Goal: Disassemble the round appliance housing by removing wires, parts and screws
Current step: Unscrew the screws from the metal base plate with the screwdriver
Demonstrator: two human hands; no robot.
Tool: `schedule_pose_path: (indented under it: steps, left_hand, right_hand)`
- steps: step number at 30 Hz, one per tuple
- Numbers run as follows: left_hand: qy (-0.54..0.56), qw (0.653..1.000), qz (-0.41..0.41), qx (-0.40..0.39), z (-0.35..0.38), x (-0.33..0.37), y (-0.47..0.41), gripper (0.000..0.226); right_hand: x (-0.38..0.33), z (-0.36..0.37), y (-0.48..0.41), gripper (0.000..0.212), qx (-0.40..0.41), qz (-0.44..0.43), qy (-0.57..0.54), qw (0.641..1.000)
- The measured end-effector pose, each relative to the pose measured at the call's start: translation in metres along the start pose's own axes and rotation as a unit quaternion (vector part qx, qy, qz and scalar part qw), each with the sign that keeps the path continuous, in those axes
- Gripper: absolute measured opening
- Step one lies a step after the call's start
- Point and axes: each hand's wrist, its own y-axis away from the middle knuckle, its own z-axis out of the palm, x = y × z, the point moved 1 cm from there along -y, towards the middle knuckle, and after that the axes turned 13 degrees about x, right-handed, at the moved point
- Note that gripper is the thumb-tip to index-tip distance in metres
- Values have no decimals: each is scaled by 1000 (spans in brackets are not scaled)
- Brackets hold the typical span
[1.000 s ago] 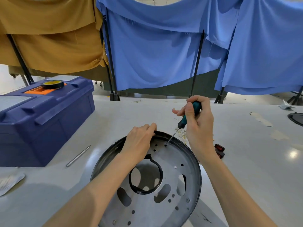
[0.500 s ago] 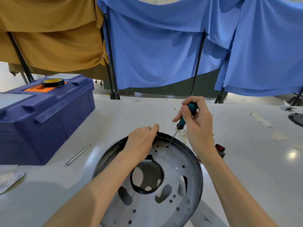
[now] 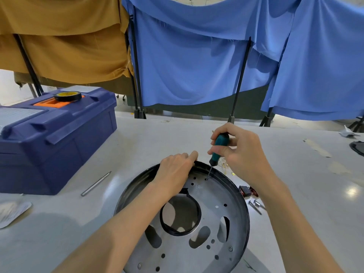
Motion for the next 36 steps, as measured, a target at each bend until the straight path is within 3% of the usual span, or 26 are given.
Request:
schedule_pose_path:
  steps: [6,12,16,19,32,36]
  left_hand:
    - [-19,999,-10,24,-3,-2,-1,28]
    - [-4,1000,-11,-26,0,0,-4,31]
    - [-13,1000,2,-29,0,3,-7,35]
    - [-24,999,22,-20,-1,4,-10,52]
    - [-14,1000,11,-17,2,8,-11,45]
    - [-13,1000,2,-26,2,10,-12,39]
  right_hand:
    - [-6,6,3,26,52,-36,24,998]
    - [-3,9,2,23,27,-39,54,997]
    - [0,13,4,27,-62,-9,52,997]
    - [0,22,10,25,-115,-10,69,991]
    - [-5,15,6,24,16,-35,69,997]
    - [-12,11,8,26,98,-32,26,994]
